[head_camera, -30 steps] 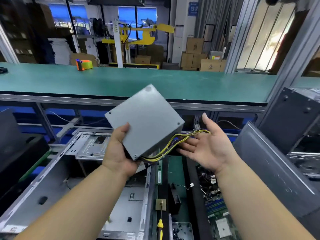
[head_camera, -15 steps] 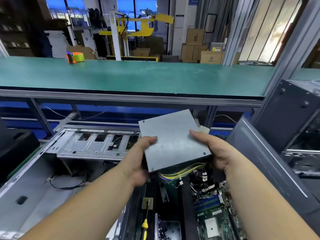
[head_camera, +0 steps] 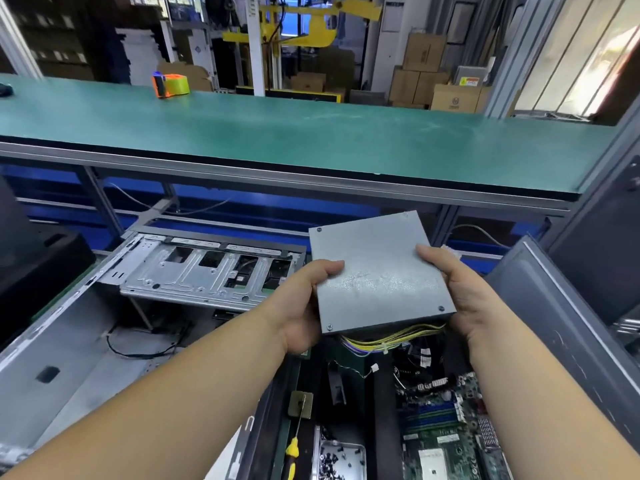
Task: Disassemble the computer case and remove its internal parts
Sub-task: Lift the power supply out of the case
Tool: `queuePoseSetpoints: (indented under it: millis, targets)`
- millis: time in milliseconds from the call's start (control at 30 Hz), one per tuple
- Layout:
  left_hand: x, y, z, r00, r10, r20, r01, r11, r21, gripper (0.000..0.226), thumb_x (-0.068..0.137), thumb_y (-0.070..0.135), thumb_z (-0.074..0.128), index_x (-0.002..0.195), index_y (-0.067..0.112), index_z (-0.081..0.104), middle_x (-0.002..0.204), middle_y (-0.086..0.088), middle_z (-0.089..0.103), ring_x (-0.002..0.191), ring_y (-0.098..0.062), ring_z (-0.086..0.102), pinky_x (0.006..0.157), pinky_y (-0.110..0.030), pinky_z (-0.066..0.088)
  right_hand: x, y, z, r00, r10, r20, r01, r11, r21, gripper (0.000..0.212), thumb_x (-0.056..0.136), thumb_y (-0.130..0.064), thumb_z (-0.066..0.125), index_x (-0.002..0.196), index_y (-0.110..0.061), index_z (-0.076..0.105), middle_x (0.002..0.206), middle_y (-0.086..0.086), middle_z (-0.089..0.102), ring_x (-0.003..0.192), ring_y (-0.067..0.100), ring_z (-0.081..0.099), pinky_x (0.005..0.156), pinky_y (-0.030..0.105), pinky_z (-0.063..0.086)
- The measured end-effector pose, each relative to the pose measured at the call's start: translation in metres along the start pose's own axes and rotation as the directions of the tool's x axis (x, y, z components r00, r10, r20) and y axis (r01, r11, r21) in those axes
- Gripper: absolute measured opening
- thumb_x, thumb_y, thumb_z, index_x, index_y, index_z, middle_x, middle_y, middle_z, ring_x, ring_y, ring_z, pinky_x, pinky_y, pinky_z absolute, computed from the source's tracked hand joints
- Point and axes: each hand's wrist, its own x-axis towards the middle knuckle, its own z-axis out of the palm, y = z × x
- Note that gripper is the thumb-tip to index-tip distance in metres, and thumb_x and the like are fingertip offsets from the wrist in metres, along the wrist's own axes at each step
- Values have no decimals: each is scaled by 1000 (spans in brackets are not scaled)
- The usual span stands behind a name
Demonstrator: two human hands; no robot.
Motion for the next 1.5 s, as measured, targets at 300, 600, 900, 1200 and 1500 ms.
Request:
queuePoseSetpoints:
  millis: [300,600,900,1200,1500]
  targets:
    - [-7,19,-40,947,291,-133,-133,736,664,65,86,60,58,144,38,40,147,18,40,129,-6,40,98,-26,36,47,10,2,863,-280,-421,27,857,-514,94,36,-61,88,120,-29,56,100,-4,73,85,25,72,80,47,59]
    - [-15,2,-90,828,560,17,-121,150,981,61,91,49,57,145,32,37,153,11,28,141,-10,28,106,-22,20,100,53,18,817,-232,-528,-269,656,-705,120,38,-79,70,136,-21,32,122,4,60,106,32,60,90,49,51]
    - [-1,-12,-113,853,519,52,-41,-31,999,76,82,74,50,143,30,41,146,14,36,136,-7,26,103,-20,20,134,87,26,806,-174,-566,-441,461,-770,113,63,-74,69,146,-13,24,136,16,48,113,40,55,73,41,43]
    - [-1,-15,-112,831,553,56,-38,-43,998,78,80,76,49,144,33,40,150,16,34,142,-7,20,110,-26,22,158,139,39,799,-266,-540,-446,342,-827,109,63,-71,73,140,-7,29,138,18,43,124,39,45,82,45,44]
    - [1,-15,-113,828,558,56,-33,-51,998,77,79,77,50,141,33,44,145,17,38,138,-5,23,101,-20,20,170,129,39,790,-62,-610,-562,326,-761,122,70,-75,66,152,-4,11,151,20,30,134,39,36,104,47,38]
